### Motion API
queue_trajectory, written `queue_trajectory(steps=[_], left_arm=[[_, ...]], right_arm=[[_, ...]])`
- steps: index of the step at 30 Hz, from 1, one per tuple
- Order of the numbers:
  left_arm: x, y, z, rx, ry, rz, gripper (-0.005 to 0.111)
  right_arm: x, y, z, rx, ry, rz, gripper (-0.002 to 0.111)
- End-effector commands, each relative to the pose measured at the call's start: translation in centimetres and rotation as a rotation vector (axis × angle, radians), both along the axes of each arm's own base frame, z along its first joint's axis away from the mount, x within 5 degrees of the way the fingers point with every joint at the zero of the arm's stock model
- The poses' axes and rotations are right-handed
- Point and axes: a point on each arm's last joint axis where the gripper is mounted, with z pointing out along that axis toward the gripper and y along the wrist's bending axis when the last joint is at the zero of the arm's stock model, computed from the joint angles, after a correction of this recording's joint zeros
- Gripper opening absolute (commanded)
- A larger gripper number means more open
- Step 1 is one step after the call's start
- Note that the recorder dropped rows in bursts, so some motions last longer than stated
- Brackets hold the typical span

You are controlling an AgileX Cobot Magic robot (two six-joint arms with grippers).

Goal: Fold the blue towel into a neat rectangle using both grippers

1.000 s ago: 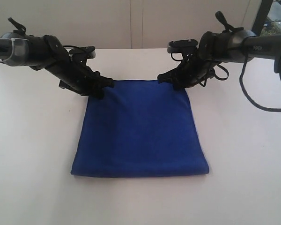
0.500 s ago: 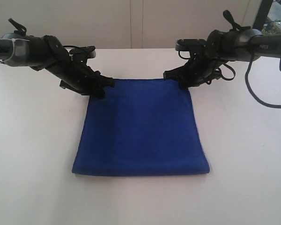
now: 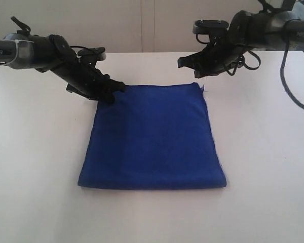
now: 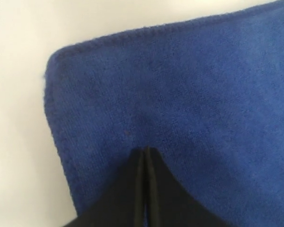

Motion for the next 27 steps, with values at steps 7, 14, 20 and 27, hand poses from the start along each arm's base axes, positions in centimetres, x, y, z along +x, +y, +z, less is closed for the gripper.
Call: queue_trajectory(steps=[7,14,20,27], left_arm=[[-2.2,1.0,5.6,0.032,0.046,-0.117,0.000],[-4.9,2.0,7.0,0.185,0.179,-0.309,0.000],[-7.5,2.1,7.9,0.212,0.228,-0.354,0.000],[-11.5,0.9,6.7,0.221,0.251,-0.412,0.000]], right_arm=[[-2.7,-0.6,4.3,-0.007,0.130,0.052,0.000],[-5.3,-0.3,6.5,-0.024,0.235,0.113,0.000],[-9.4,1.0,6.7,-0.036,0.264,0.159,0.000],[-14.2,1.5,5.6,-0.035,0.269,0.168,0.000]])
